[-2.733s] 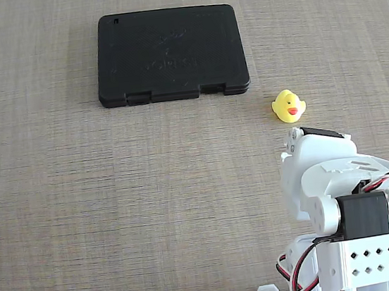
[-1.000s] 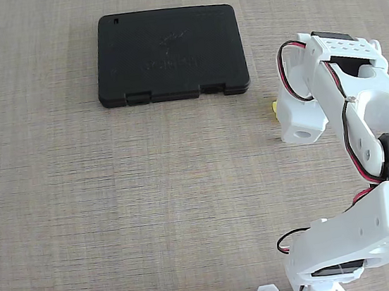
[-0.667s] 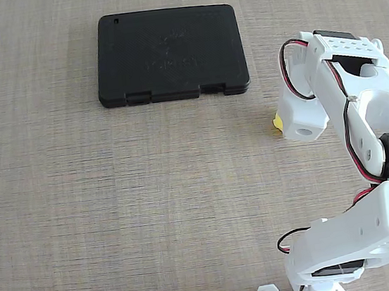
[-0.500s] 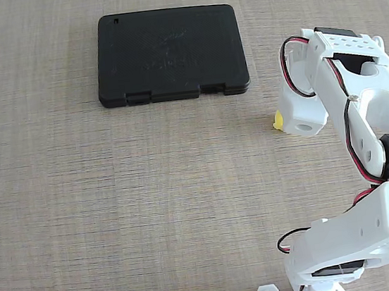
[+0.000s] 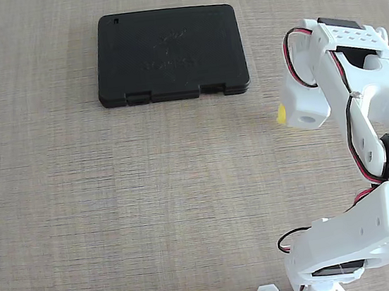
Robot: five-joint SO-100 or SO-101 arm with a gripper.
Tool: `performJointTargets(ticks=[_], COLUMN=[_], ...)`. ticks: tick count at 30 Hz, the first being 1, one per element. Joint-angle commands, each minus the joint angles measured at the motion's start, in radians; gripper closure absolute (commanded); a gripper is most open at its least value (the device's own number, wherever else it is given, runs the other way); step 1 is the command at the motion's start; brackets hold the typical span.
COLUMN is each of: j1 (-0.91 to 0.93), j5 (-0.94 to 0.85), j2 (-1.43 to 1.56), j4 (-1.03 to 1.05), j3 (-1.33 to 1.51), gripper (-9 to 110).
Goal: Grasp a duck and put it on the black surface.
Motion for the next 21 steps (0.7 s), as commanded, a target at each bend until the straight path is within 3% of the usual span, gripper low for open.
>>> performJointTargets(ticks=[1,21], j1=[-0.034,-0.414], j5=[0.002,0.005], j2=[0.120,-0.347], j4=[0.077,0.156], j3=[-0.163,-0.767], gripper=[99,100])
